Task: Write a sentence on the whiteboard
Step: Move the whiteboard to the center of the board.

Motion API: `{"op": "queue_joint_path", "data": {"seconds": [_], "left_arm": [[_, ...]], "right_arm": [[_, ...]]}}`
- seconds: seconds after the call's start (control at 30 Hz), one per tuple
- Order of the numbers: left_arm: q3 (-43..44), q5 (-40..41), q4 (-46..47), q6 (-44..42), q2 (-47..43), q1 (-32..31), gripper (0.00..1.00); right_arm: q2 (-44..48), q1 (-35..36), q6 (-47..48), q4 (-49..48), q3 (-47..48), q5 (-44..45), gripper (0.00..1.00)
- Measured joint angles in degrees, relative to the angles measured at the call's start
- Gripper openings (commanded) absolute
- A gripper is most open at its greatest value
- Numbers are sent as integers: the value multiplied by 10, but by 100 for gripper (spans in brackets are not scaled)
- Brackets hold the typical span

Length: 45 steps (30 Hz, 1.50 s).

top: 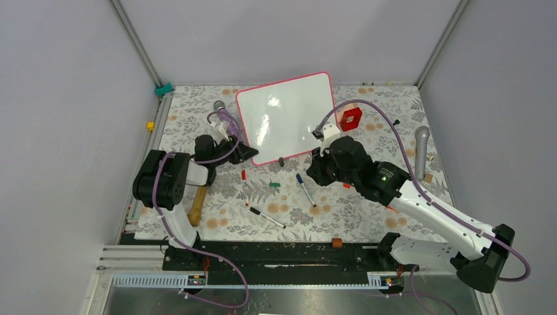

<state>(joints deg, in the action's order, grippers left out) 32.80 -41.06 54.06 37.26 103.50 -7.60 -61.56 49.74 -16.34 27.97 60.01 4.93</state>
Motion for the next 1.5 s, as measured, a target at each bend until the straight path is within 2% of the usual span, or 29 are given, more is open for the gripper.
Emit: {"op": "queue_joint_path", "data": {"seconds": [0.13,0.2,0.4,0.67,0.73,0.87,0.9,1.0,1.1,1.2,1.3,1.5], "left_arm": [[22,-9,-41,-11,1,1,13],[25,-30,-48,-14,1,1,10],[17,-62,-41,-13,-1,-3,7],[-46,-63,-31,-8,-52,-3,5],[-54,-63,-33,-9,-61,-3,3],[-61,-63,-54,-19,-84,-2,4],[-61,-62,-63,-24,-91,-2,7],[-63,-60,-83,-32,-108,-2,29],[-64,-56,-96,-32,-111,-2,38],[-64,-51,-108,-32,-111,-1,52],[-64,-43,-111,-31,-111,0,56],[-71,-21,-98,-27,-112,0,57]], "right_arm": [[3,0,5,1,0,0,0],[3,0,7,1,0,0,0],[2,0,13,2,0,0,0],[-14,-5,13,4,0,13,0],[-19,-18,7,6,0,18,0],[-32,-87,-12,12,0,18,0],[-35,-106,-16,13,0,19,0],[-59,-166,-27,21,13,17,0],[-106,-221,-40,24,52,12,0],[-153,-265,-56,20,93,1,0],[-211,-301,-73,13,148,0,0],[-323,-341,-110,-11,258,-1,0]]}}
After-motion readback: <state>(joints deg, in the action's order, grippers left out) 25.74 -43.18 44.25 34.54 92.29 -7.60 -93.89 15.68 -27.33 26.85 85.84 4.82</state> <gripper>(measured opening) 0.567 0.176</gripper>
